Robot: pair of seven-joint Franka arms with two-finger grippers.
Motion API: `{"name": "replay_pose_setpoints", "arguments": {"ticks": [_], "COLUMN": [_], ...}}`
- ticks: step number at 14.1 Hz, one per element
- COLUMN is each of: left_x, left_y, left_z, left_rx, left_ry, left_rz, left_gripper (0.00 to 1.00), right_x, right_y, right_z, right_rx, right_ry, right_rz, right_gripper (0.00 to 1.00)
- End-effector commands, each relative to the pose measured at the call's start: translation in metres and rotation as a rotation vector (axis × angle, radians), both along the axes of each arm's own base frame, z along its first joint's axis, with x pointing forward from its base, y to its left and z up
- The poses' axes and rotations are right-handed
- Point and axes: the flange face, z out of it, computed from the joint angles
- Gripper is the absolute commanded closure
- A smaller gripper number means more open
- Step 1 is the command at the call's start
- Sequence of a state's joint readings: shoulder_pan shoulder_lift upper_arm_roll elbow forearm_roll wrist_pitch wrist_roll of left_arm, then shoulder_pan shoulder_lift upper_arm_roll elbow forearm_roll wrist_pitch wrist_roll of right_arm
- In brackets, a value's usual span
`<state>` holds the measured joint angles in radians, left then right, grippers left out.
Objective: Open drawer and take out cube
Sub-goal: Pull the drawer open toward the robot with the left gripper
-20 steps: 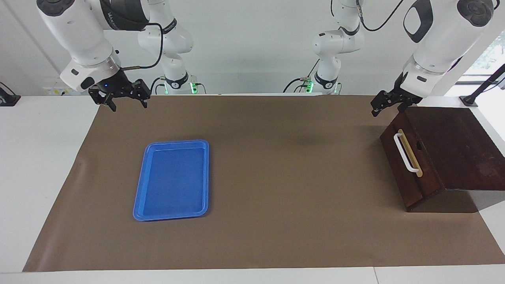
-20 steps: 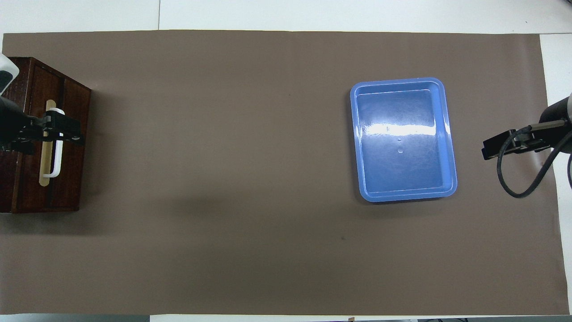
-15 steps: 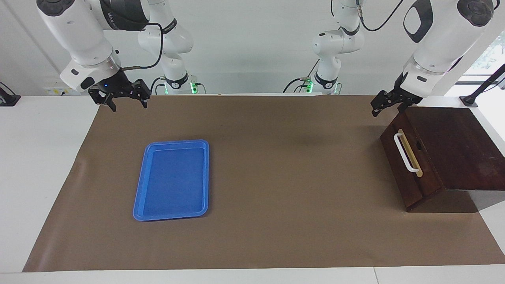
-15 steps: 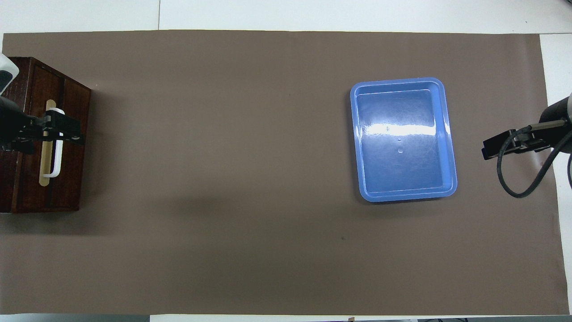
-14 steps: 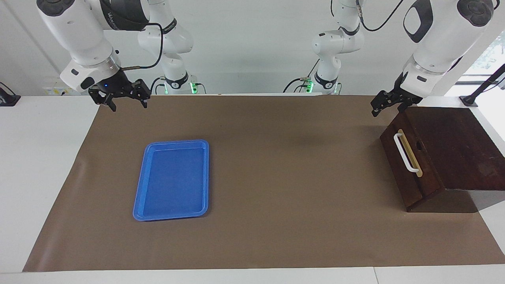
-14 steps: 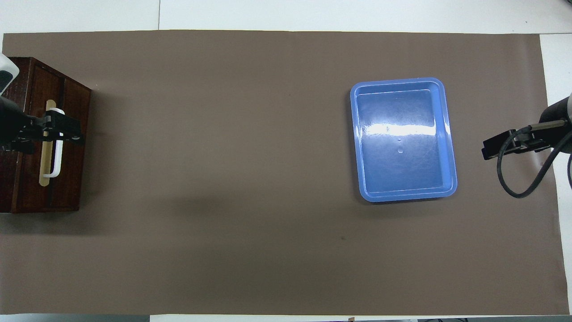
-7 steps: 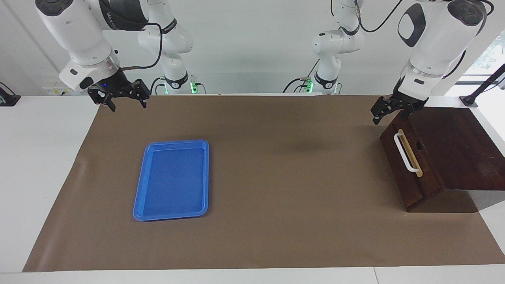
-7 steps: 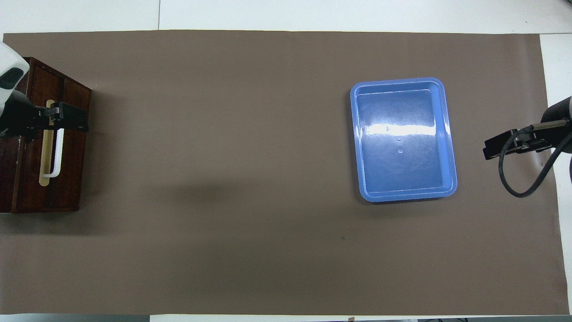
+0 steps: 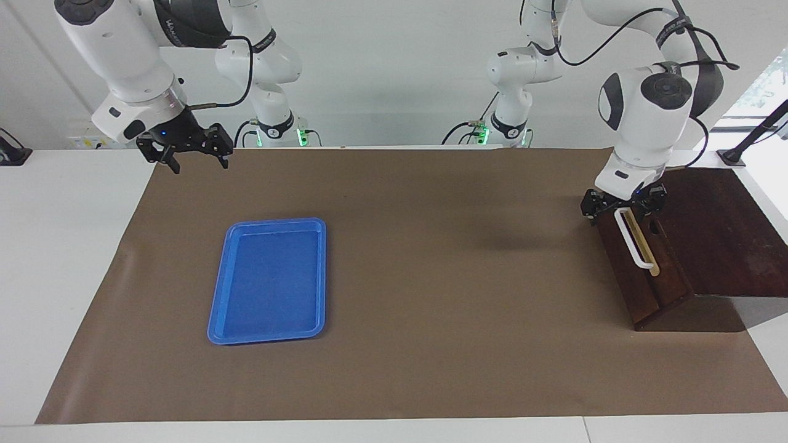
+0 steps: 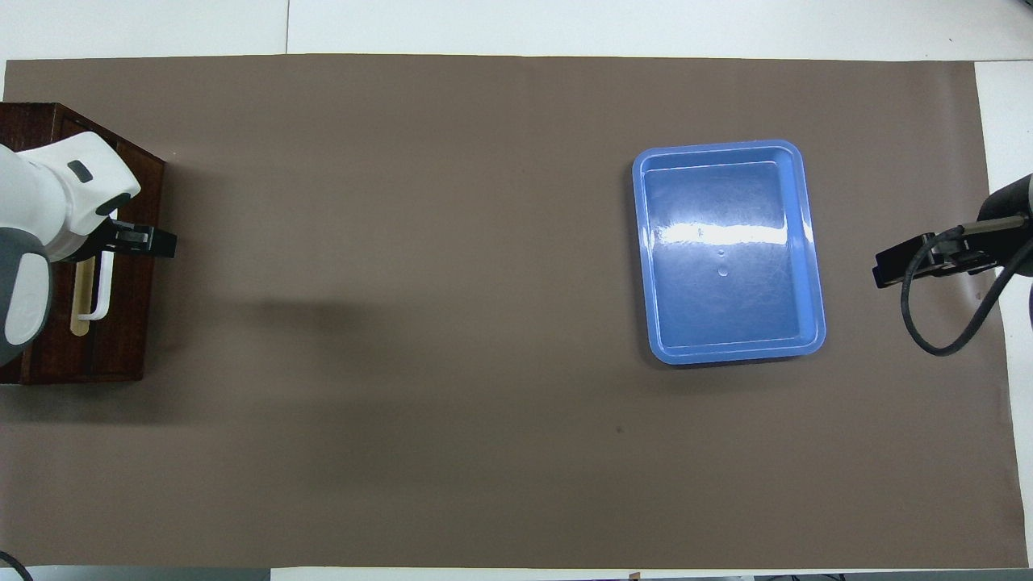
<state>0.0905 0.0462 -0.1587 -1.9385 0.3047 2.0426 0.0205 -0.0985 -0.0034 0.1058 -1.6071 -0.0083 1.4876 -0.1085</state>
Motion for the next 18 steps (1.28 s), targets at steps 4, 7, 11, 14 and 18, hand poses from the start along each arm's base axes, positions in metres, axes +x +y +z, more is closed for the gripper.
{"name": "replay_pose_setpoints", "arguments": {"ticks": [4, 7, 11, 14, 18], "left_x": [0.010, 0.009, 0.011, 0.007, -0.006], "left_y": [0.026, 0.033, 0.020, -0.041, -0.126], "left_z": [-0.049, -0.062, -0.074, -0.073, -0.065], "left_rx": [0.047, 0.034, 0.018, -0.006, -0.091], "left_ry": [-0.034, -0.052, -0.068, -0.095, -0.118], "left_rz": [-0.063, -0.064, -0.079, -0.013, 0.104], "left_gripper": [0.00, 0.00, 0.00, 0.00, 0.00], "right_x": [-0.007, -0.007, -0.009, -0.008, -0.008], "right_y": [-0.002, -0.005, -0.009, -0.007, -0.007], "right_z": [0.009, 0.008, 0.008, 0.008, 0.008], "right_rx": [0.008, 0.007, 0.012, 0.013, 0.013], "right_ry": [-0.004, -0.004, -0.002, -0.002, -0.002], "right_rz": [-0.007, -0.006, 0.019, 0.023, 0.023], "right_gripper": [0.00, 0.00, 0.00, 0.00, 0.00]}}
